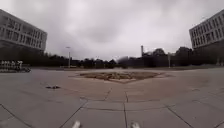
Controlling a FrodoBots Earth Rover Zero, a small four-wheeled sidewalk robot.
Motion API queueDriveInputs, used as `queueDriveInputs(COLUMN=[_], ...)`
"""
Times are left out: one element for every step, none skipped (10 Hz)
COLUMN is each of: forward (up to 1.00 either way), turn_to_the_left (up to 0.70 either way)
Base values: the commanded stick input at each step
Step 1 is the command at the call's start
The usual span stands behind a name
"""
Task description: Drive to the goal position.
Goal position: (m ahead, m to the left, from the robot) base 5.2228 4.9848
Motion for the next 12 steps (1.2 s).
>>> queueDriveInputs(forward=[0.7, 0.7, 0.7, 0.7, 0.7, 0.7, 0.7, 0.7, 0.7, 0.7, 0.7, 0.7], turn_to_the_left=[0.0, 0.0, 0.02, 0.07, 0.3, 0.35, 0.35, 0.35, 0.06, 0.0, 0.0, 0.0])
